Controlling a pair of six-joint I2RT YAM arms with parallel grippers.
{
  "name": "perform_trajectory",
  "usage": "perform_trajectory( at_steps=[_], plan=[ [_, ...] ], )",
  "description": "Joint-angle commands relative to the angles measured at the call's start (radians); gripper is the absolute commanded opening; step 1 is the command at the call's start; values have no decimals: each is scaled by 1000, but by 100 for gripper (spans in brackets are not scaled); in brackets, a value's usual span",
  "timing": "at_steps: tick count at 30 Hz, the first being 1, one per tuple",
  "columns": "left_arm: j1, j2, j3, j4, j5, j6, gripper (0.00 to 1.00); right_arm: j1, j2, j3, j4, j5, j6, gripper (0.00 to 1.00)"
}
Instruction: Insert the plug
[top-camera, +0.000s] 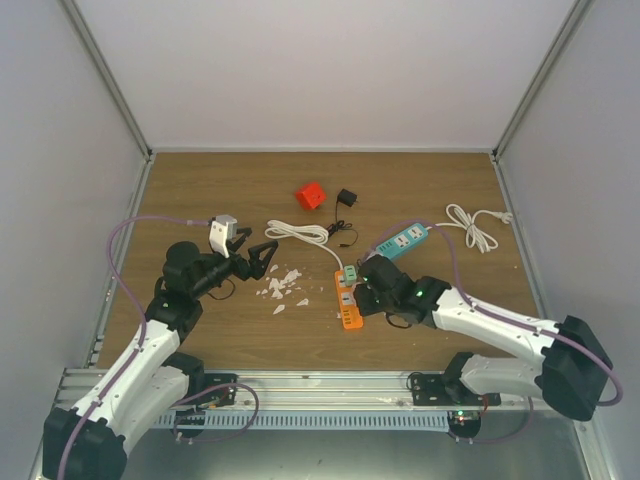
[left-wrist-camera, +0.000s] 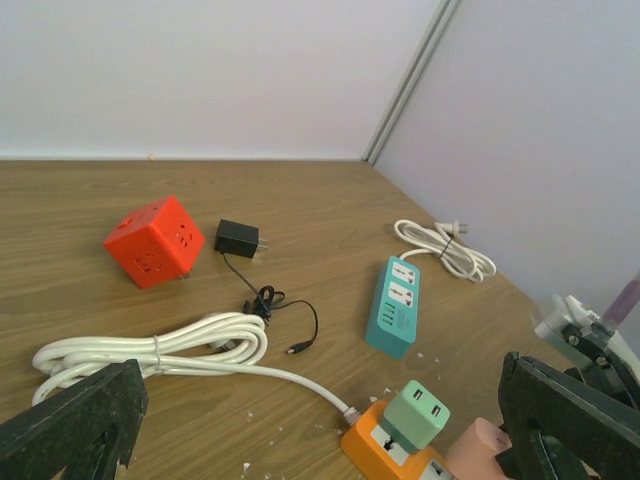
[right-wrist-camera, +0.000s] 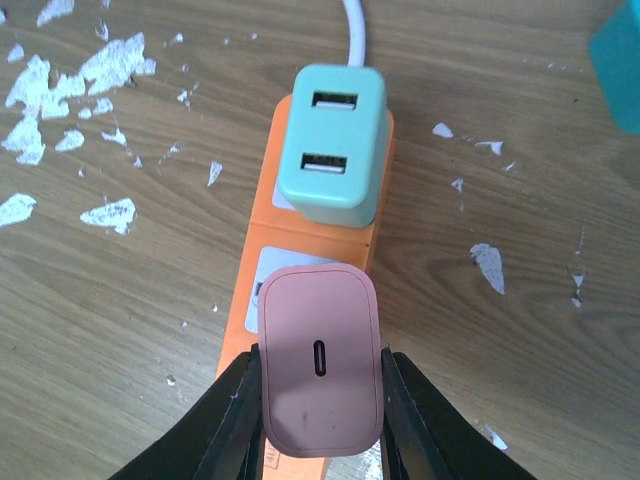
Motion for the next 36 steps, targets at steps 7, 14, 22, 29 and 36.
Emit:
perform_trajectory(
  at_steps=[7, 14, 22, 29, 36],
  plan=[
    [10, -8, -14, 53, 14, -4, 99, -5, -73, -16, 88, 91, 24, 0],
    [10, -8, -14, 51, 12, -4, 99, -4, -60, -34, 100, 85, 41, 1],
    [11, -7, -14, 51, 7, -5, 99, -4, -36, -69, 100, 57, 96, 0],
    [9, -3, -15, 54, 9, -5, 99, 8, 18, -89, 90, 56, 166, 0],
    [11, -6, -15, 51, 5, -7, 99, 66, 101, -27, -17, 143, 276, 1]
  ],
)
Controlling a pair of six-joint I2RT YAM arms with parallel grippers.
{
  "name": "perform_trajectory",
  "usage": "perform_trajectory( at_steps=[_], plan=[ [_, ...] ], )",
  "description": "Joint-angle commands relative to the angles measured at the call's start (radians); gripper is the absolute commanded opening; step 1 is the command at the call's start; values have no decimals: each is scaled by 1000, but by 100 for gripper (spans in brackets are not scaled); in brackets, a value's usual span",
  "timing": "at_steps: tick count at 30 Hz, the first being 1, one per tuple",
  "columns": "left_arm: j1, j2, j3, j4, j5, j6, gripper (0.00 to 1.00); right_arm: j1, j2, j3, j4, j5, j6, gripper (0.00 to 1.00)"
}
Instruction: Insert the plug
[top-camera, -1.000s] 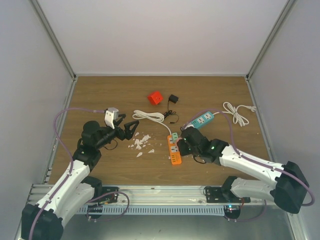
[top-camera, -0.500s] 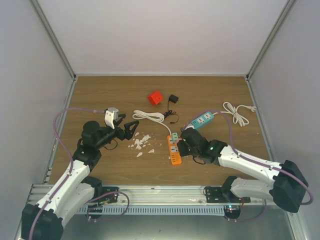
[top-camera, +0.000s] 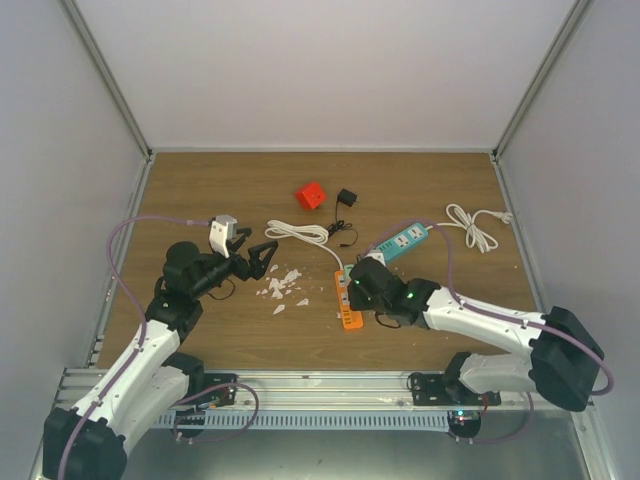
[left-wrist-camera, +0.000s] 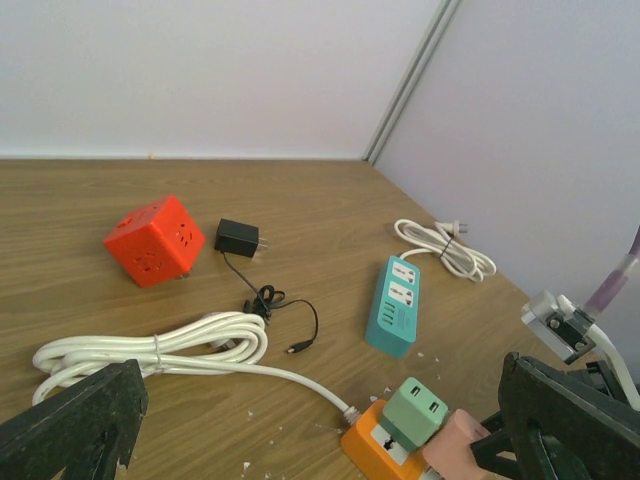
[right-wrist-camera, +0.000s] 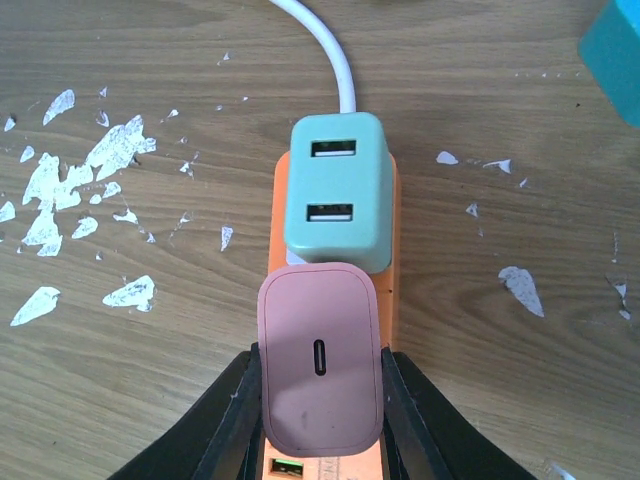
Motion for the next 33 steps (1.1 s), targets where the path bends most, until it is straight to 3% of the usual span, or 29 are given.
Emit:
perform_trajectory(
  at_steps=[1, 18, 33],
  plan=[
    [11, -6, -14, 51, 5, -5, 99, 40, 69, 10, -158, 77, 107, 1],
    [12, -16, -15, 47, 0, -8, 99, 54, -67, 46, -234, 142, 94, 0],
    [15, -9, -16, 48, -1, -7, 99, 54, -50, 11, -141, 112, 40, 1]
  ],
)
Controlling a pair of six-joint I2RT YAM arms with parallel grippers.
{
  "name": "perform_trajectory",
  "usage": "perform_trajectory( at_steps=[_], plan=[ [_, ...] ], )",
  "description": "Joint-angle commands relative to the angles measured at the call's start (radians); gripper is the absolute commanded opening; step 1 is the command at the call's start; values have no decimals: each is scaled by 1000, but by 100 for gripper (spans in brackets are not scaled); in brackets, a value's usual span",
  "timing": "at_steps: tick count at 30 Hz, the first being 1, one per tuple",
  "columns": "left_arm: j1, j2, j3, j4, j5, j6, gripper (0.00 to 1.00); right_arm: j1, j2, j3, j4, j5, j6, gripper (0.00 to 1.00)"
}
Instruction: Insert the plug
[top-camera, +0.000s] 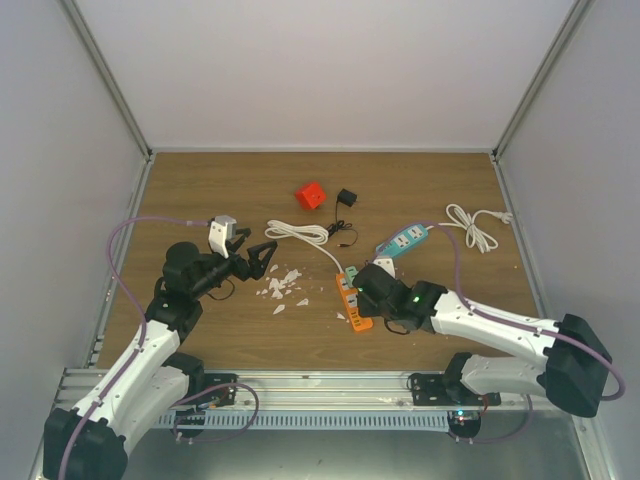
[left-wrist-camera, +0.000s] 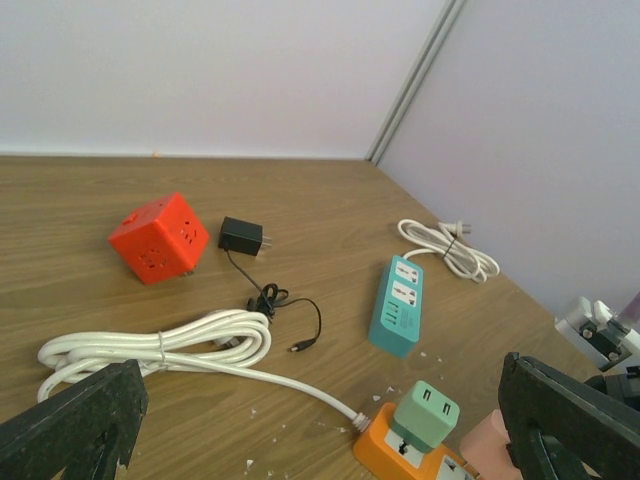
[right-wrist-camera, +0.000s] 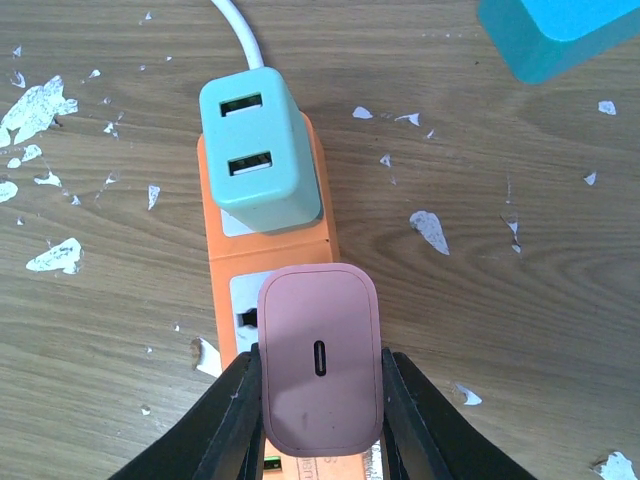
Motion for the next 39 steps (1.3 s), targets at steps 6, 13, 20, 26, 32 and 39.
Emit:
perform_trajectory(
  at_steps=[6, 13, 20, 26, 32, 39],
  plan=[
    [10, -5, -12, 50, -2, -2, 99, 5, 18, -18, 69, 0, -30, 0],
    [10, -5, -12, 51, -3, -4, 99, 5, 57, -24, 81, -2, -43, 0],
    [10, -3, -10, 51, -2, -4, 99, 5, 70, -35, 85, 20, -76, 1],
    [10, 4, -9, 52, -2, -2, 99, 5, 94, -33, 71, 7, -119, 0],
    [10, 7, -9, 53, -6, -3, 99, 18, 158, -43, 74, 13, -114, 1],
    [11, 12, -12, 51, -13, -4, 99, 30, 223, -126, 137, -34, -78, 1]
  ],
)
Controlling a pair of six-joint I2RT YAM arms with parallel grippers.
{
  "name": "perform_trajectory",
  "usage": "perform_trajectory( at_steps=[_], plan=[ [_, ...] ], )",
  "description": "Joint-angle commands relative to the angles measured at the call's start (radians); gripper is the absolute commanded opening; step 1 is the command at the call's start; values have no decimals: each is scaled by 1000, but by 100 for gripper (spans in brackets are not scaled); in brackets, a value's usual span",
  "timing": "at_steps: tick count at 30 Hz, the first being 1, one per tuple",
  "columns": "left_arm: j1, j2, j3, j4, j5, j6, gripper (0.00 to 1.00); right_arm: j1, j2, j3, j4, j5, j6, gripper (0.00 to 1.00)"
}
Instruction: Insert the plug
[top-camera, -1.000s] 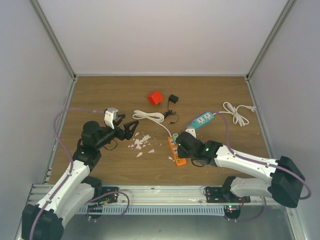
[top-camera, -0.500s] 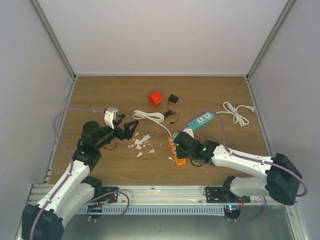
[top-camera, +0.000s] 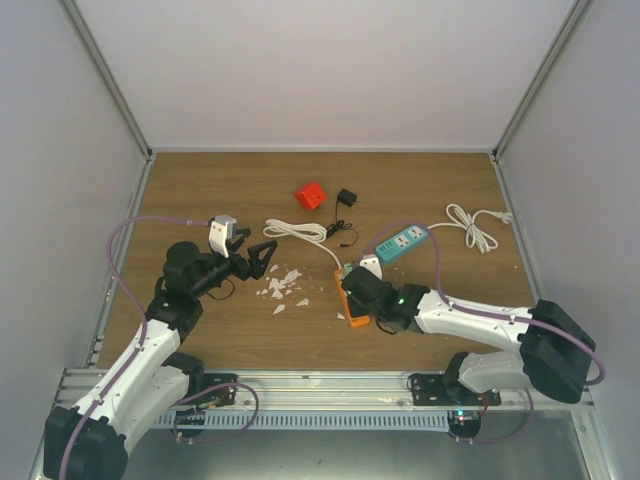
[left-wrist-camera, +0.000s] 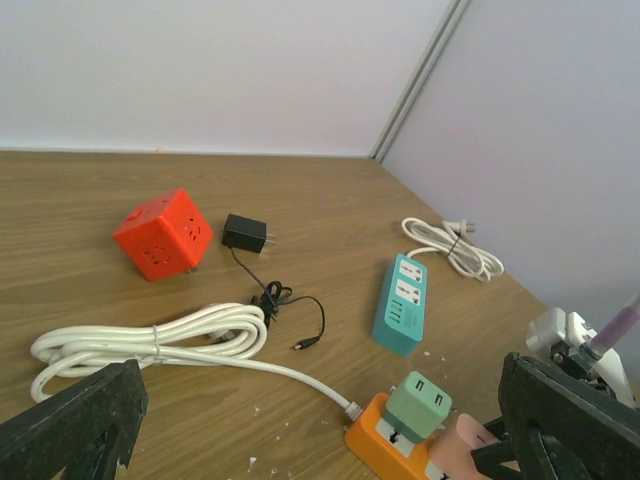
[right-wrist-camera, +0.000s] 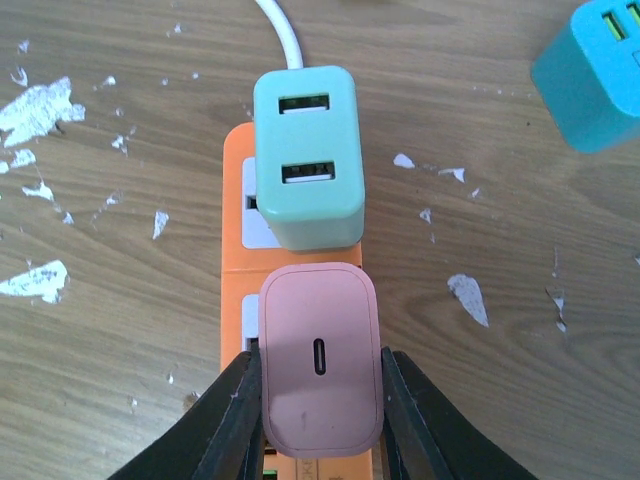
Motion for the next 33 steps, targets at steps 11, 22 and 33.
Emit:
perform_trajectory(
  at_steps=[11, 22, 33],
  plan=[
    [7, -12, -13, 43, -12, -7, 99, 17, 123, -115, -37, -74, 53, 1],
    [8, -11, -13, 46, -12, -6, 99, 15, -25, -41, -85, -68, -79, 26],
    [9, -17, -14, 42, -9, -7, 99, -20, -120, 106, -132, -15, -193, 85]
  ],
)
